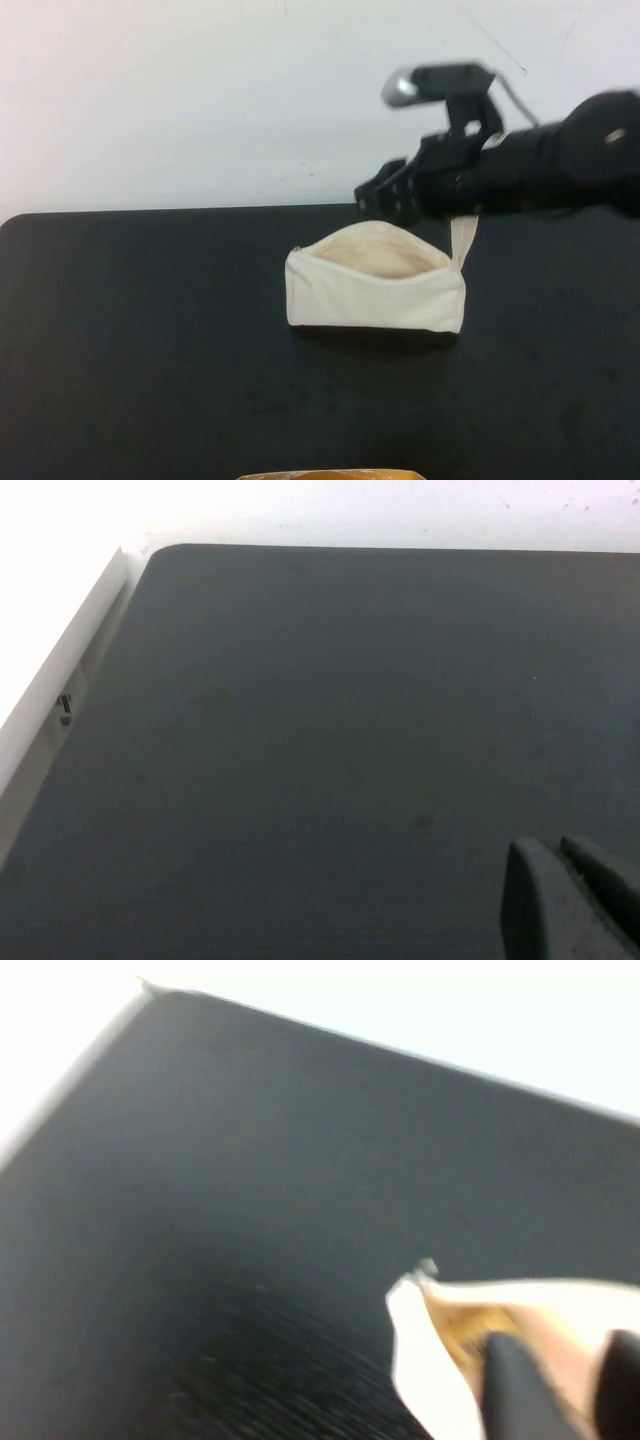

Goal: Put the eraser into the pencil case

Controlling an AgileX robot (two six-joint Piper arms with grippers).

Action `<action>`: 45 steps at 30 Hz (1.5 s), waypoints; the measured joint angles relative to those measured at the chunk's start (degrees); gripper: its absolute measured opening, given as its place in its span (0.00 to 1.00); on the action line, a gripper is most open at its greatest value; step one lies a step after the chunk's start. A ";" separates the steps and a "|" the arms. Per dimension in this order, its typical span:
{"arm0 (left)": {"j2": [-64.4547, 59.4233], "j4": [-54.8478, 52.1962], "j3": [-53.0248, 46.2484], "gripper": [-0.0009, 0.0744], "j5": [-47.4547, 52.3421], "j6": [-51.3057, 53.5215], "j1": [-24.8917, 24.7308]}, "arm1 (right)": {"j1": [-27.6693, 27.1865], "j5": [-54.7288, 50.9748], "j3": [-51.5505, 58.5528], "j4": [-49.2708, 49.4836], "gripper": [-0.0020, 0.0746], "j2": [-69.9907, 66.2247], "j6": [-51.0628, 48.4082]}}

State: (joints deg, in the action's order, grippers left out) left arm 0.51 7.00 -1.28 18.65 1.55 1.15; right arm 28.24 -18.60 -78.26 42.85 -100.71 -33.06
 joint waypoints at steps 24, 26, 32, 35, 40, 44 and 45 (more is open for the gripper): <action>0.00 0.00 0.00 0.01 0.00 0.00 0.00 | 0.00 -8.40 28.03 -1.37 0.02 50.83 -17.36; 0.00 0.00 0.00 0.01 0.00 0.00 0.00 | 0.00 -9.38 30.22 -3.64 0.02 54.40 -16.78; 0.00 0.00 0.00 0.01 0.00 0.00 0.00 | 0.00 2.02 42.58 -10.25 0.02 65.70 -16.38; 0.00 0.00 0.00 0.01 0.00 0.00 0.00 | 0.00 6.97 48.64 -10.67 0.02 70.30 -16.48; 0.00 0.00 0.00 0.01 0.00 0.00 0.00 | 0.00 17.65 57.25 -11.36 0.02 76.61 -16.74; 0.00 0.00 0.00 0.01 0.00 0.00 0.00 | 0.00 25.44 62.64 -11.36 0.02 80.25 -18.26; 0.00 0.00 0.00 0.01 0.00 0.00 0.00 | 0.00 27.41 63.96 -11.36 0.02 81.06 -18.64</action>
State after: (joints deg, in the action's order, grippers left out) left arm 0.51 7.00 -1.28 18.65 1.55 1.15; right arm 28.24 8.80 -14.30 31.49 -19.65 -51.70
